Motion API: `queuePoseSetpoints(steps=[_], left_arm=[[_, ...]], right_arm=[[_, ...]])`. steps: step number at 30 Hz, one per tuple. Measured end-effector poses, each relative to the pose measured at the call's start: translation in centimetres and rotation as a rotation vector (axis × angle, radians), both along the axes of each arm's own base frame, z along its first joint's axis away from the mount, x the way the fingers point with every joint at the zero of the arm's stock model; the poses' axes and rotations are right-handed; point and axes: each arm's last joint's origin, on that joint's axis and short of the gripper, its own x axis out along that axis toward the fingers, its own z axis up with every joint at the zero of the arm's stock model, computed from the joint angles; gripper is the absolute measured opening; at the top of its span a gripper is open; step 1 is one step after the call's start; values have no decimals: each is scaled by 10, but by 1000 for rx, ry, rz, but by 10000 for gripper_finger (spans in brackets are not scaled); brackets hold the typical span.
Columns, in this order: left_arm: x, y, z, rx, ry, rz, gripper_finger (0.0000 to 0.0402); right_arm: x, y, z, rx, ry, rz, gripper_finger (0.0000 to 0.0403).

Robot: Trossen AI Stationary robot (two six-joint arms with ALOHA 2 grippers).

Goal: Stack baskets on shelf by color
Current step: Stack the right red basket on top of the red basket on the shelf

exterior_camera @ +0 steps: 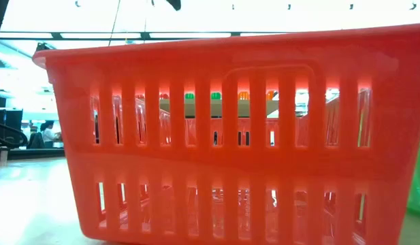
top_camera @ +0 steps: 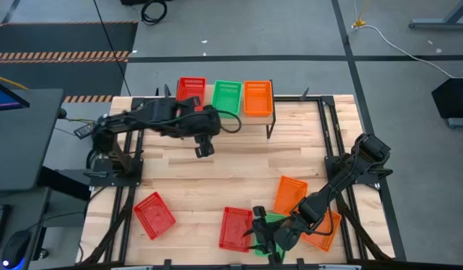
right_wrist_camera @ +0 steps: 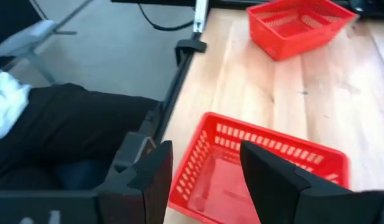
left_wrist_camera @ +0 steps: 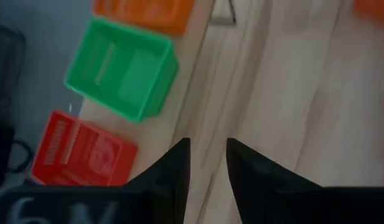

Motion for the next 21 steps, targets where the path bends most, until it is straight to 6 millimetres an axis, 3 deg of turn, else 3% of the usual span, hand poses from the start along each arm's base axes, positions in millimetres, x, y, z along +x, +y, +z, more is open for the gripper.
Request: queuePoseSetpoints(steps=[3, 8, 14, 21], left_arm=[[-5, -16, 10, 0, -105, -41, 99], [-7, -35, -5, -10, -180, -108, 85], [-17, -41, -59, -31, -195, -138, 77], [-60, -44, -108, -116, -326, -179, 75]], right_arm=[[1, -1, 1, 18, 12, -20, 194], [2, -2, -1, 22, 18, -52, 194], [23, 12, -5, -60, 99, -57, 194], [60, 36, -4, -189, 337, -78, 194]])
